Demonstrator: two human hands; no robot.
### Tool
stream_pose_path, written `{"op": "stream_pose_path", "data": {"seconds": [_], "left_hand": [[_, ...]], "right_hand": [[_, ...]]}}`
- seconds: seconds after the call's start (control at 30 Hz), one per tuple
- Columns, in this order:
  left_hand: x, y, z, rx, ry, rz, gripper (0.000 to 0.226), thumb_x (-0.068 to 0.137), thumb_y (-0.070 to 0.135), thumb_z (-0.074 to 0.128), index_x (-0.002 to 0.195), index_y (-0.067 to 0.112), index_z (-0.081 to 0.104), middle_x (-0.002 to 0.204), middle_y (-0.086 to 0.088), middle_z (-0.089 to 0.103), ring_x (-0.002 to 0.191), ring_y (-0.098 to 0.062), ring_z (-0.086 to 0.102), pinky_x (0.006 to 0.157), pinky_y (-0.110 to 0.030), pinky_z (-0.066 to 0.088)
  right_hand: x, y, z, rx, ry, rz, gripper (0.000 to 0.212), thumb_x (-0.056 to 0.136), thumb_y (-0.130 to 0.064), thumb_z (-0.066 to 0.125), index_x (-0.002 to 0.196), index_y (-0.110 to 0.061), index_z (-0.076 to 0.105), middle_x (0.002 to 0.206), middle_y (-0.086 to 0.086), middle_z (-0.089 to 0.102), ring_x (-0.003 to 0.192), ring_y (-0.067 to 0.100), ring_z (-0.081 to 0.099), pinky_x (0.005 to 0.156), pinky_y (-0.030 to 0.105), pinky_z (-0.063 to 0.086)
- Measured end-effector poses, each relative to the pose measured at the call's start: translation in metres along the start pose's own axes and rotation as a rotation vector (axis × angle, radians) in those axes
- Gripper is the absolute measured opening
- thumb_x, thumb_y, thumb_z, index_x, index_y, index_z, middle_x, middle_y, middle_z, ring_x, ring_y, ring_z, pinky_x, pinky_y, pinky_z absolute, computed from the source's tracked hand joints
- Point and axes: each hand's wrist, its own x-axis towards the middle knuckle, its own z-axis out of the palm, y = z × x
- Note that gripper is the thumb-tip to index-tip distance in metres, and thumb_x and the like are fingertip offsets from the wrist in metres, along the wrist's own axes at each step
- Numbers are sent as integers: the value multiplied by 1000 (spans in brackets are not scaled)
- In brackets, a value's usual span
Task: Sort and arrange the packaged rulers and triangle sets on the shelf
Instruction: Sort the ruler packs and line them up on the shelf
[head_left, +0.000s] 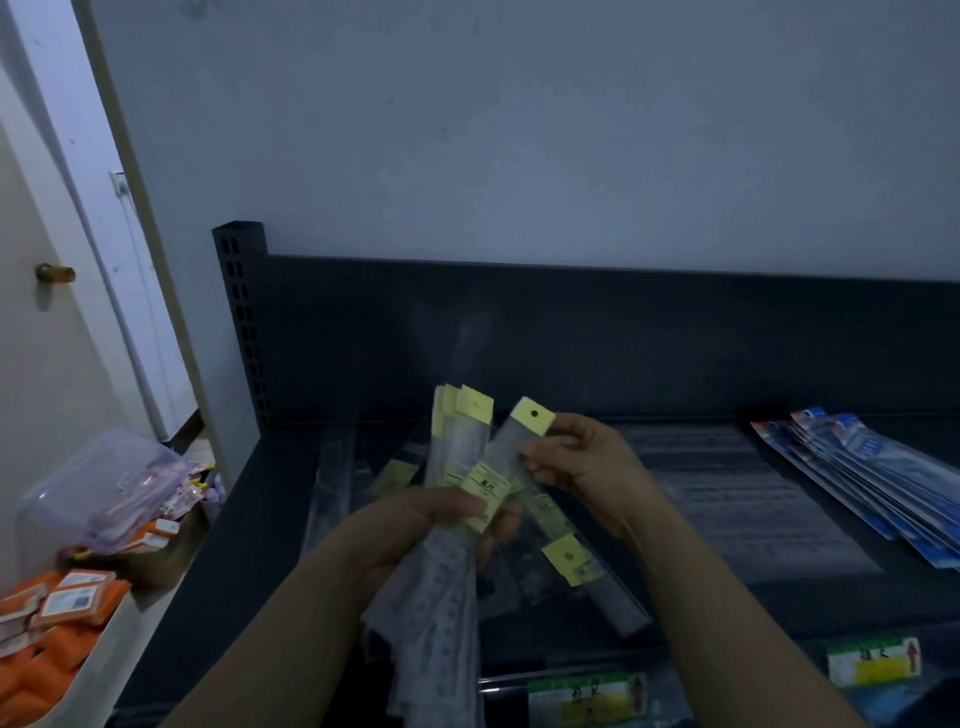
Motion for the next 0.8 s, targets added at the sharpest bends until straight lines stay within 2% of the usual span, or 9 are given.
{"op": "stream_pose_path", "data": {"seconds": [0.07, 0.17, 0.37, 0.47, 0.57, 0.6, 0.67, 0.73, 0.8], "left_hand": [[1, 1, -2, -104, 68, 70, 33, 78, -3, 53, 109, -11, 60, 96, -22, 71, 70, -23, 72, 59, -29, 58], [-3, 7, -10, -166, 158, 174, 26, 83, -5, 47, 105, -10, 60, 91, -19, 71, 63, -20, 70, 57, -30, 58], [-2, 6, -14, -193, 214, 169, 22, 88, -5, 43, 97, -8, 62, 85, -17, 71, 58, -18, 69, 53, -29, 57], [-1, 5, -13, -196, 207, 161, 22, 87, -5, 43, 94, -9, 64, 84, -16, 71, 58, -18, 68, 54, -30, 57], [-3, 7, -13, -192, 216, 162, 29, 87, -5, 43, 81, -9, 72, 82, -15, 71, 57, -18, 69, 54, -29, 57], [-4, 8, -14, -190, 219, 166, 29, 87, -4, 44, 82, -8, 72, 82, -15, 71, 57, -17, 68, 54, -29, 57], [-5, 9, -16, -181, 223, 175, 23, 83, -4, 46, 92, -7, 68, 79, -14, 69, 56, -17, 67, 54, -29, 57], [-5, 12, -19, -163, 211, 184, 21, 74, -2, 52, 92, -3, 64, 73, -11, 65, 53, -16, 63, 53, -28, 57], [-6, 14, -20, -193, 176, 179, 18, 72, 5, 57, 89, 0, 62, 69, -7, 59, 51, -15, 59, 52, -26, 55]], "right_hand": [[3, 8, -6, -312, 78, 12, 44, 79, -13, 75, 117, -6, 55, 90, 7, 68, 71, 11, 65, 65, 23, 53], [-1, 18, -18, -965, 82, 74, 56, 67, -30, 82, 108, 2, 61, 93, 8, 67, 80, 19, 64, 65, 31, 51], [-14, 15, -9, -1069, -36, 163, 56, 63, -37, 84, 104, -4, 66, 101, 6, 69, 88, 17, 65, 83, 38, 56], [-13, 16, -14, -1012, -36, 158, 43, 66, -31, 85, 98, -6, 68, 95, 1, 69, 83, 13, 64, 79, 32, 57], [-14, 19, -23, -881, 59, 115, 21, 77, -19, 76, 90, -6, 68, 86, 4, 67, 65, 6, 56, 56, 16, 47], [-14, 20, -26, -775, 103, 98, 15, 81, -15, 72, 89, -2, 67, 84, 10, 67, 61, 7, 56, 51, 14, 45], [-16, 21, -30, -404, 164, 93, 8, 87, -6, 64, 88, 3, 62, 82, 20, 67, 62, 17, 62, 55, 19, 51], [-18, 19, -38, -59, 248, 33, 4, 90, -2, 59, 88, 2, 61, 80, 20, 67, 70, 24, 66, 61, 26, 58], [-20, 12, -49, 127, 333, -53, 4, 91, -5, 59, 89, -2, 61, 77, 14, 68, 70, 20, 67, 60, 24, 58]]}}
